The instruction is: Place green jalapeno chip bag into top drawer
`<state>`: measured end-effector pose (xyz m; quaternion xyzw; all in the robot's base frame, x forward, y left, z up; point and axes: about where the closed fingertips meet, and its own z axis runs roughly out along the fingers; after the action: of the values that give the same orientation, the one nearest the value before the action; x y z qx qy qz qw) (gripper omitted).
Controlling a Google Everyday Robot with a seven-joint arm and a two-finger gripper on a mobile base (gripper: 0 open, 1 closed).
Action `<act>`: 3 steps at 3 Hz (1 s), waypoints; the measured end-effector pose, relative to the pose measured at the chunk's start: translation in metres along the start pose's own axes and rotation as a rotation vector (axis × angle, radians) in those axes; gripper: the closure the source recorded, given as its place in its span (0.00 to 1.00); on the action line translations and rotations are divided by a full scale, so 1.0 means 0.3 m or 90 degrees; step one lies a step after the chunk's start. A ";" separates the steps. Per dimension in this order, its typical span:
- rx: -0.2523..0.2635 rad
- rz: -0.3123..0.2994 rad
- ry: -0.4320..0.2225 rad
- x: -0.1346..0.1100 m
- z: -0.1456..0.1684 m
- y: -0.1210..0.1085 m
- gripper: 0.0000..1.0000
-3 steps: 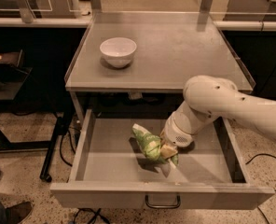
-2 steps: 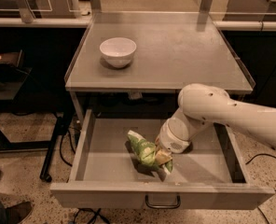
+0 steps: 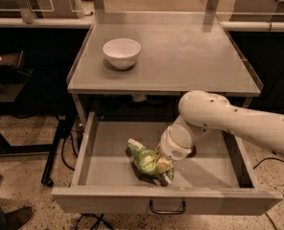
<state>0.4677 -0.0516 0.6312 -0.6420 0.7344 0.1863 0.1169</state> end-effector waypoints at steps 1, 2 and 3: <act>0.000 0.000 0.000 0.000 0.000 0.000 0.81; 0.000 0.000 0.000 0.000 0.000 0.000 0.58; 0.000 0.000 0.000 0.000 0.000 0.000 0.34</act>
Offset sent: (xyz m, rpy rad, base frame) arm 0.0000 0.0000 0.0000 0.0000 0.0000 0.0000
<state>0.4677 -0.0516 0.6312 -0.6421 0.7344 0.1863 0.1169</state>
